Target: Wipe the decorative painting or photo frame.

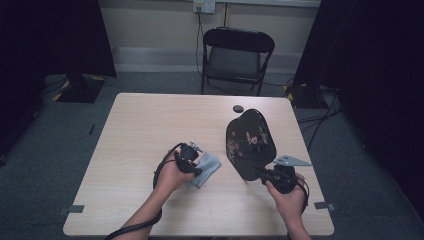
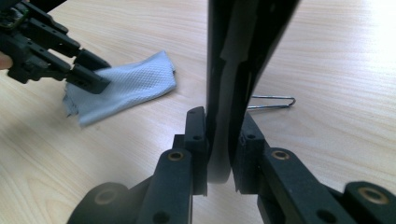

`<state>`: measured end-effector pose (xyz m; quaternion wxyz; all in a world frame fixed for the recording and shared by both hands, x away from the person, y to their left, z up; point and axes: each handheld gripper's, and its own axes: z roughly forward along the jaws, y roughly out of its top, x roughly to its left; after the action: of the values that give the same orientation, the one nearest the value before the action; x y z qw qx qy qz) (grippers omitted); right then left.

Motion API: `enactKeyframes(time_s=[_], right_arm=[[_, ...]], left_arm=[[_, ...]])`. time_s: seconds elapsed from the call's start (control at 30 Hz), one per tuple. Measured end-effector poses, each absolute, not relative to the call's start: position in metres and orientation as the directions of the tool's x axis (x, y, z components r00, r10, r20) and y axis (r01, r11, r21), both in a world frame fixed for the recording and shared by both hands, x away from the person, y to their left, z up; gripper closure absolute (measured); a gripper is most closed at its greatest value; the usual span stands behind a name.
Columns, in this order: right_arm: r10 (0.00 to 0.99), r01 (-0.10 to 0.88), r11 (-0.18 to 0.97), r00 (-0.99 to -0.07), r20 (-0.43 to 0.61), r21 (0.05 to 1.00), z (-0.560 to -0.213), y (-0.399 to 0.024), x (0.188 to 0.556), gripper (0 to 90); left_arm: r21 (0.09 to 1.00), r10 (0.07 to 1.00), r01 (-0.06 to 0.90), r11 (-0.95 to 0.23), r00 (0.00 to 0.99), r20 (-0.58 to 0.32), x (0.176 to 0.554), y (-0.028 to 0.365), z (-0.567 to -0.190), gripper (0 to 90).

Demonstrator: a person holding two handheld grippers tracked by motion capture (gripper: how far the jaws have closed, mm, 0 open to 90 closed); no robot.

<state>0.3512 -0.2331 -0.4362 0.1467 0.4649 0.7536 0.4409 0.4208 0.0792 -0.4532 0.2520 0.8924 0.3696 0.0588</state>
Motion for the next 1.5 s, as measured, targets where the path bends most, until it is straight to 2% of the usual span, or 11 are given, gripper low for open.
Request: enactKeyframes(time_s=[0.03, 0.13, 0.23, 0.37, 0.43, 0.47, 0.63, 0.73, 0.83, 1.03, 1.5], right_arm=[[0.830, 0.571, 0.180, -0.525, 0.188, 0.801, -0.436, -0.233, 0.351, 78.8], [0.829, 0.571, 0.179, -0.526, 0.189, 0.801, -0.436, -0.233, 0.351, 78.8], [0.830, 0.572, 0.181, -0.525, 0.187, 0.800, -0.436, -0.233, 0.351, 78.8], [0.830, 0.572, 0.182, -0.526, 0.186, 0.800, -0.436, -0.233, 0.351, 78.8], [0.830, 0.571, 0.180, -0.525, 0.188, 0.801, -0.437, -0.234, 0.351, 78.8], [0.830, 0.571, 0.182, -0.526, 0.187, 0.801, -0.437, -0.234, 0.351, 78.8], [0.830, 0.573, 0.182, -0.525, 0.188, 0.799, -0.436, -0.234, 0.351, 78.8], [0.830, 0.573, 0.183, -0.526, 0.187, 0.799, -0.436, -0.234, 0.351, 78.8], [0.830, 0.573, 0.184, -0.526, 0.186, 0.799, -0.436, -0.233, 0.351, 78.8], [0.829, 0.573, 0.183, -0.527, 0.187, 0.799, -0.437, -0.233, 0.351, 78.9], [0.827, 0.573, 0.190, -0.531, 0.185, 0.797, -0.436, -0.234, 0.352, 78.9]], left_arm=[[0.487, 0.691, 0.632, -0.602, 0.719, -0.079, 0.419, 0.077, -0.451, 62.5], [0.450, 0.692, 0.640, -0.623, 0.719, -0.063, 0.417, 0.070, -0.452, 50.5], [0.412, 0.712, 0.666, -0.622, 0.700, -0.056, 0.418, 0.064, -0.461, 44.7], [0.411, 0.701, 0.644, -0.645, 0.713, -0.018, 0.416, 0.063, -0.462, 49.1], [0.403, 0.701, 0.650, -0.645, 0.713, -0.029, 0.416, 0.064, -0.460, 72.4], [0.405, 0.700, 0.654, -0.639, 0.712, -0.046, 0.417, 0.065, -0.458, 78.0], [0.510, 0.691, 0.644, -0.571, 0.712, -0.125, 0.422, 0.071, -0.429, 79.2], [0.545, 0.690, 0.631, -0.551, 0.713, -0.127, 0.425, 0.072, -0.408, 79.2], [0.641, 0.686, 0.574, -0.510, 0.721, -0.101, 0.431, 0.071, -0.366, 79.2], [0.705, 0.656, 0.517, -0.486, 0.749, -0.096, 0.440, 0.057, -0.336, 79.2], [0.641, 0.633, 0.534, -0.552, 0.768, -0.096, 0.454, 0.032, -0.379, 79.3]])
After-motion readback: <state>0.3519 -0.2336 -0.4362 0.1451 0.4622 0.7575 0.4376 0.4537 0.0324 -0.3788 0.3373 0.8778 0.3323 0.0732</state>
